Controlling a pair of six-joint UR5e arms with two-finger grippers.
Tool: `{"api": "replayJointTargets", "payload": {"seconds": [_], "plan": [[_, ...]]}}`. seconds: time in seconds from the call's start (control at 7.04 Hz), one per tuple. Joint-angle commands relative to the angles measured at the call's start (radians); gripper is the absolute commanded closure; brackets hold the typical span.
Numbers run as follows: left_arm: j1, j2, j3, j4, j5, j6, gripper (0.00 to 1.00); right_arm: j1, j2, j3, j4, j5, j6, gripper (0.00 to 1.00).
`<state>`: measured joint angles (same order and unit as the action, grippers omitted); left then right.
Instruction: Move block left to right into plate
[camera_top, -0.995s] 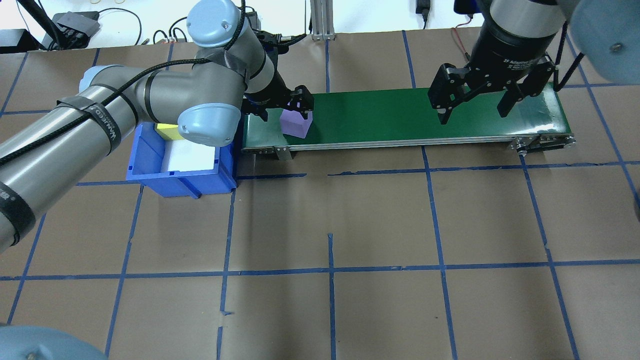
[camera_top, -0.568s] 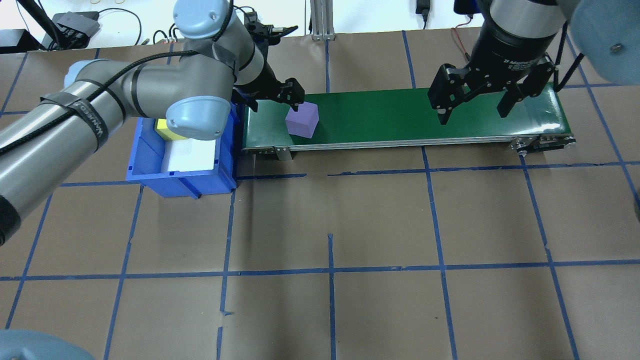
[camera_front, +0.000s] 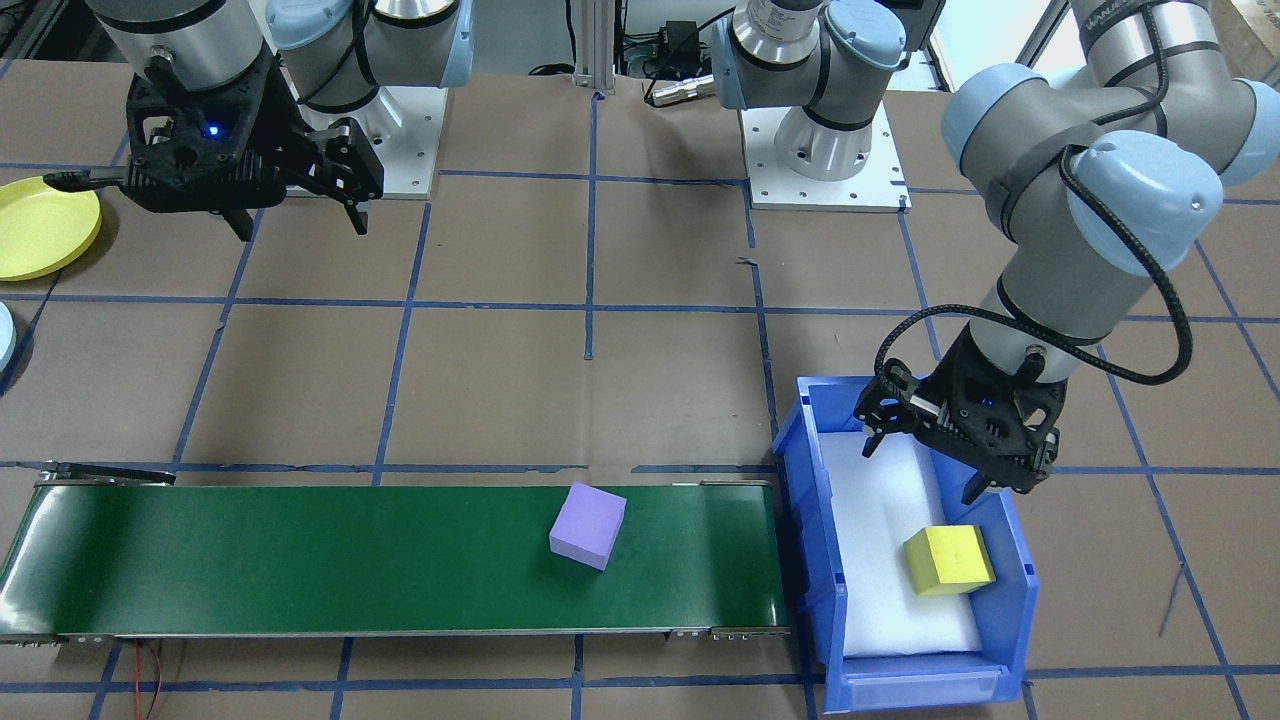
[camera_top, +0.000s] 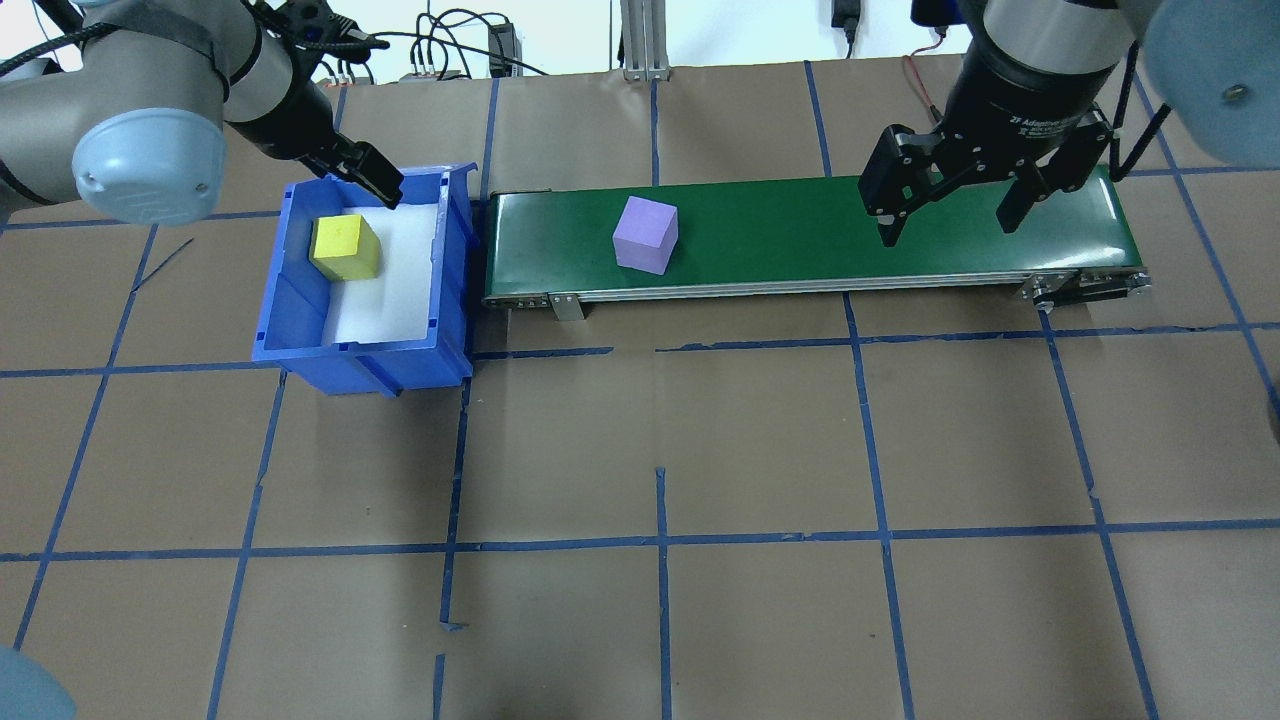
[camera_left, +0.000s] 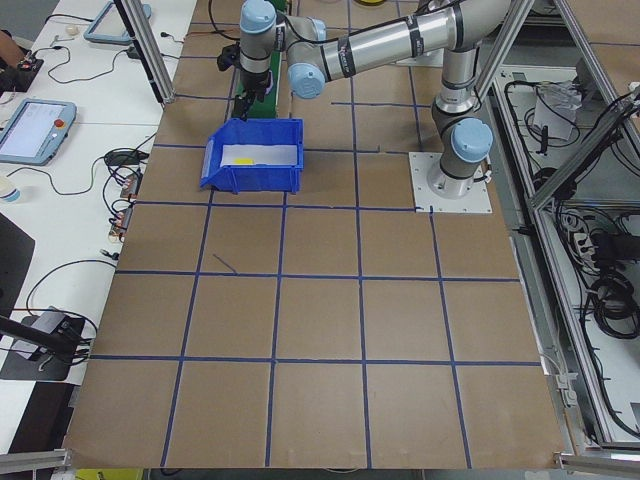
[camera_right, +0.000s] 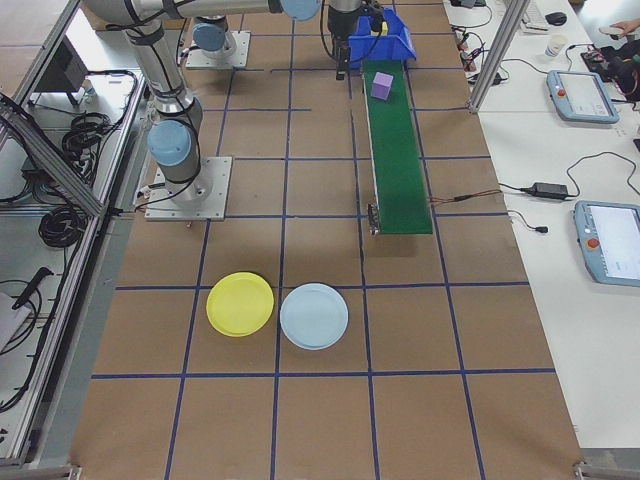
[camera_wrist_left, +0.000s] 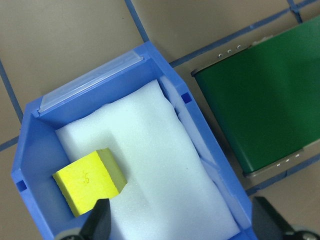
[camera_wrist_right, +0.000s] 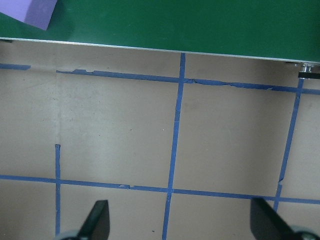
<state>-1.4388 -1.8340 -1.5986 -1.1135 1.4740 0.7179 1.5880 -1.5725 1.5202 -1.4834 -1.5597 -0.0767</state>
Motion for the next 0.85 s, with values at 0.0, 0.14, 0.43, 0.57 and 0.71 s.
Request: {"api": "replayJointTargets", "payload": {"seconds": [0.0,0.14,0.43,0.57,0.71], "plan": [[0.006,-0.014,-0.004,0.007,0.04,0.436,0.0,0.0,0.002,0.001,-0.003,0.001,0.0,0.0],[0.006,-0.014,-0.01,0.009,0.095,0.565,0.0,0.0,0.002,0.002,-0.001,0.001,0.0,0.0],[0.017,-0.066,-0.017,0.053,0.101,0.584,0.0,-0.002,0.002,0.002,0.002,0.0,0.0,0.0],[0.029,-0.085,-0.018,0.081,0.101,0.606,0.0,-0.002,0.002,0.002,0.002,0.0,0.0,0.0],[0.034,-0.091,-0.015,0.081,0.101,0.651,0.0,0.0,0.002,0.002,0.002,0.0,0.0,0.0]]}}
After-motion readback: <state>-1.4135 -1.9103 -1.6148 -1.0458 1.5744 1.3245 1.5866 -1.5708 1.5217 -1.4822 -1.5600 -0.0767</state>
